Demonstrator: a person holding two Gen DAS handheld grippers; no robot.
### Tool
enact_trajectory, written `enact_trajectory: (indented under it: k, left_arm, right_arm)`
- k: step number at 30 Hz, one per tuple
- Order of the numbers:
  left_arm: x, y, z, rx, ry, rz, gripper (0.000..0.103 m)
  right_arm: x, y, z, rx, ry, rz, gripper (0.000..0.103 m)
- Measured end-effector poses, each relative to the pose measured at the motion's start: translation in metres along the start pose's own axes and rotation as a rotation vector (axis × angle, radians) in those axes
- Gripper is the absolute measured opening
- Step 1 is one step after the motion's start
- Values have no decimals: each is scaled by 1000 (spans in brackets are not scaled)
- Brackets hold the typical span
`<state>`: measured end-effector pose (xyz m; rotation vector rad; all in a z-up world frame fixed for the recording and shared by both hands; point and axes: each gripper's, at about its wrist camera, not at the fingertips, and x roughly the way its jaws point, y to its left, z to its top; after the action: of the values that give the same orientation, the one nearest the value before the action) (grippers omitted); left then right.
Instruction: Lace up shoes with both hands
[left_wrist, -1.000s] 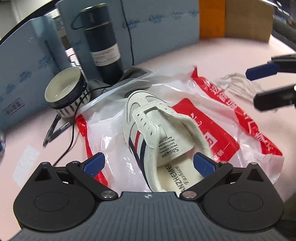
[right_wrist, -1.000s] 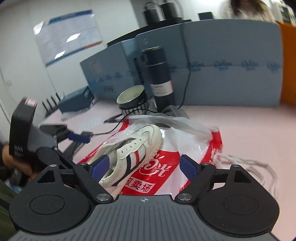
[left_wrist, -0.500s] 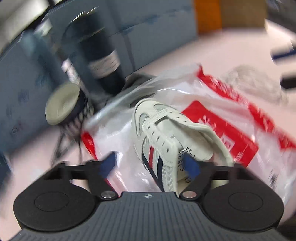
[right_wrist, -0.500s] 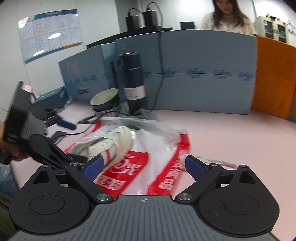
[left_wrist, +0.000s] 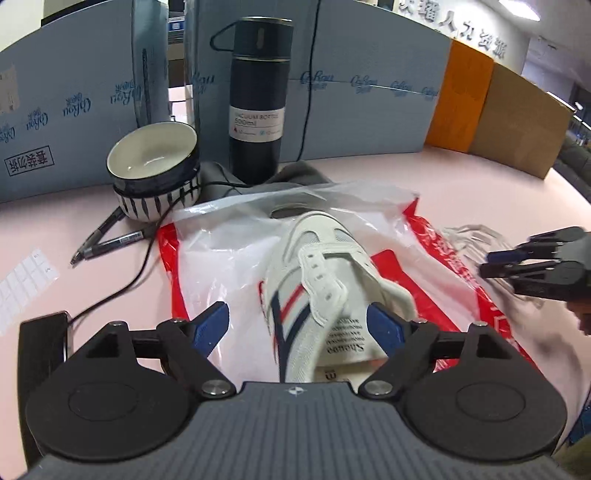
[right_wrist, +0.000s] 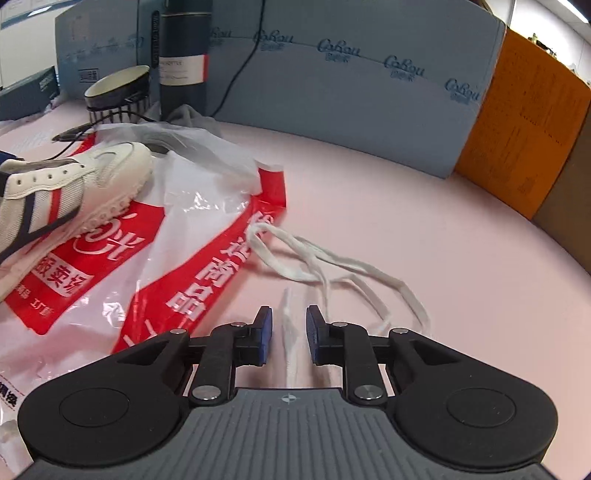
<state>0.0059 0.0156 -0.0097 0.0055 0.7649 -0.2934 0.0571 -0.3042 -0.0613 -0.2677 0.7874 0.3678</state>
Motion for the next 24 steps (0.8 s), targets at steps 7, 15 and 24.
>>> enact_trajectory:
  k: [7, 15, 24]
  left_arm:
    - [2, -4, -12, 6, 34, 10, 80]
    - [7, 2, -12, -24, 16, 28, 80]
    - [13, 13, -1, -69, -3, 36, 24]
  right_arm:
    - [6, -29, 2, 310, -34, 198, 2]
    - [-30, -61, 59, 674, -225, 664, 2]
    - [-92, -68, 177, 571, -372, 807, 2]
